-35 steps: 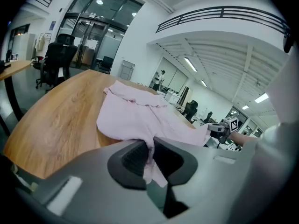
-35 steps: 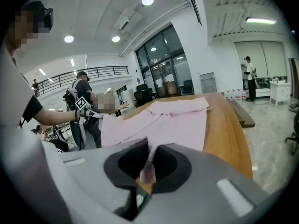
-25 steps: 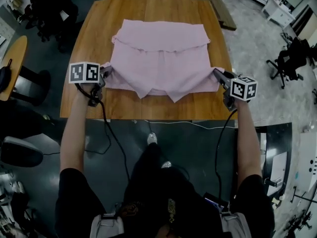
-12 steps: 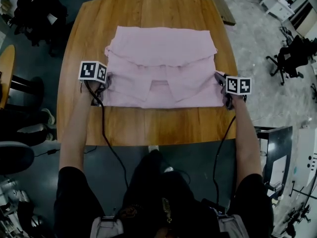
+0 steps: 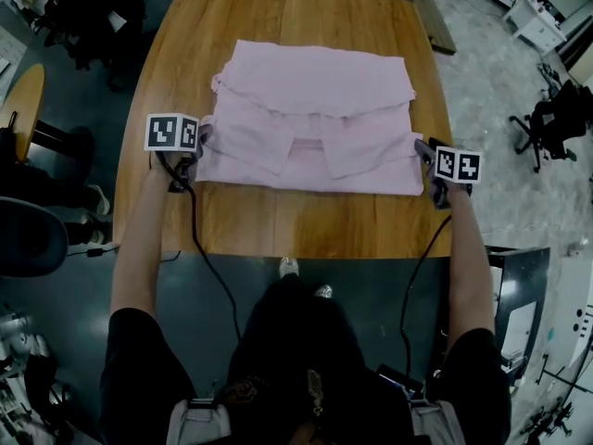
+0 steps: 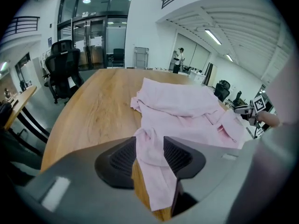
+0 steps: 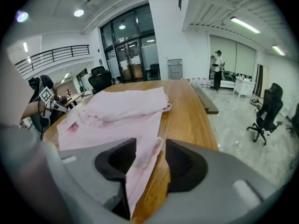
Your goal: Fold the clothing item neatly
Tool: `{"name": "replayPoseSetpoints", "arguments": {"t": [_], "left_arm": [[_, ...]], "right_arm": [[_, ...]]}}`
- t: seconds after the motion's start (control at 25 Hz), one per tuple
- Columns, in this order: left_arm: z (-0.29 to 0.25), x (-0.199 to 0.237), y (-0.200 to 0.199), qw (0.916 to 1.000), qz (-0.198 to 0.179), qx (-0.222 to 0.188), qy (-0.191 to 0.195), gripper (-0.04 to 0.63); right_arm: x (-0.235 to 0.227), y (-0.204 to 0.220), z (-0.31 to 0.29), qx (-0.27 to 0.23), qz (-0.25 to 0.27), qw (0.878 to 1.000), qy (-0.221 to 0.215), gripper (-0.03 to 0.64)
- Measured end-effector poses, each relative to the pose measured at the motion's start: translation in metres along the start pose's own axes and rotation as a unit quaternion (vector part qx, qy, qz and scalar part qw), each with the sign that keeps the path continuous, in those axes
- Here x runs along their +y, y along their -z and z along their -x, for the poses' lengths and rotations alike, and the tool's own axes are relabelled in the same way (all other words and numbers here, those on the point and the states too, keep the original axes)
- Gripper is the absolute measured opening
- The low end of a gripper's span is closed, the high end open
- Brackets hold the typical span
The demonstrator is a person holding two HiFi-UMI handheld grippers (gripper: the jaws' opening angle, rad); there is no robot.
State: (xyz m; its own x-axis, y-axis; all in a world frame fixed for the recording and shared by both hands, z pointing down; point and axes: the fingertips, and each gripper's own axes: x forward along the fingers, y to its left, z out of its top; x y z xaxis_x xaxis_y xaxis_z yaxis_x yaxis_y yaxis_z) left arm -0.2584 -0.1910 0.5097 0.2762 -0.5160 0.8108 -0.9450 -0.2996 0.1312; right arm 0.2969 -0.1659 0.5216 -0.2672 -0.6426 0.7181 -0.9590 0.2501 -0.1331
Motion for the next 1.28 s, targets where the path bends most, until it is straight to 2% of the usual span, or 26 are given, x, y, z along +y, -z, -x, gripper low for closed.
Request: {"name": "replayPoseSetpoints", "arguments": {"t": [0.16, 0.36, 0.4, 0.48, 0.56, 0.76, 0.84, 0.92, 1.0, 1.04, 1.16, 1.28], "left_arm": [[0.028, -0.003, 0.038, 0.9998, -0.008, 0.015, -0.006, 0.196], [0.034, -0.018, 0.097, 0.9988, -0.008, 0.049, 0.002, 0.233], [0.034, -0.020, 0.102, 0.9989, -0.004, 0.046, -0.001, 0.238], [0.032, -0.022, 0.105, 0.9994, 0.005, 0.032, -0.010, 0.238], [0.029, -0.024, 0.108, 0.9995, 0.009, 0.024, -0.016, 0.239], [0.010, -0.030, 0.116, 0.9993, 0.013, 0.033, -0.006, 0.236], [0.006, -0.031, 0.117, 0.9995, 0.008, 0.030, -0.002, 0.212], [0.005, -0.033, 0.118, 0.9996, 0.006, 0.026, 0.010, 0.173], [0.003, -0.037, 0.117, 0.9992, 0.013, 0.026, 0.026, 0.111], [0.002, -0.038, 0.116, 0.9990, 0.018, 0.027, 0.032, 0.087], [0.013, -0.043, 0.109, 0.9988, 0.017, 0.022, 0.041, 0.072], [0.042, -0.047, 0.085, 0.9982, 0.011, -0.009, 0.058, 0.069]], "right_arm": [[0.005, 0.005, 0.031, -0.023, -0.006, 1.000, -0.005, 0.186], [0.042, 0.045, 0.045, 0.001, 0.025, 0.998, -0.055, 0.186], [0.046, 0.055, 0.045, 0.008, 0.030, 0.998, -0.061, 0.189], [0.052, 0.071, 0.043, 0.018, 0.036, 0.997, -0.064, 0.252], [0.054, 0.084, 0.041, 0.028, 0.039, 0.997, -0.063, 0.287], [0.054, 0.109, 0.031, 0.054, 0.044, 0.996, -0.054, 0.290], [0.052, 0.111, 0.029, 0.052, 0.041, 0.997, -0.046, 0.289], [0.050, 0.111, 0.029, 0.047, 0.032, 0.997, -0.048, 0.254], [0.052, 0.110, 0.030, 0.047, 0.022, 0.997, -0.062, 0.113], [0.053, 0.109, 0.030, 0.047, 0.021, 0.996, -0.067, 0.064], [0.057, 0.100, 0.036, 0.042, 0.026, 0.996, -0.072, 0.043], [0.057, 0.078, 0.055, 0.023, 0.018, 0.996, -0.079, 0.043]]}}
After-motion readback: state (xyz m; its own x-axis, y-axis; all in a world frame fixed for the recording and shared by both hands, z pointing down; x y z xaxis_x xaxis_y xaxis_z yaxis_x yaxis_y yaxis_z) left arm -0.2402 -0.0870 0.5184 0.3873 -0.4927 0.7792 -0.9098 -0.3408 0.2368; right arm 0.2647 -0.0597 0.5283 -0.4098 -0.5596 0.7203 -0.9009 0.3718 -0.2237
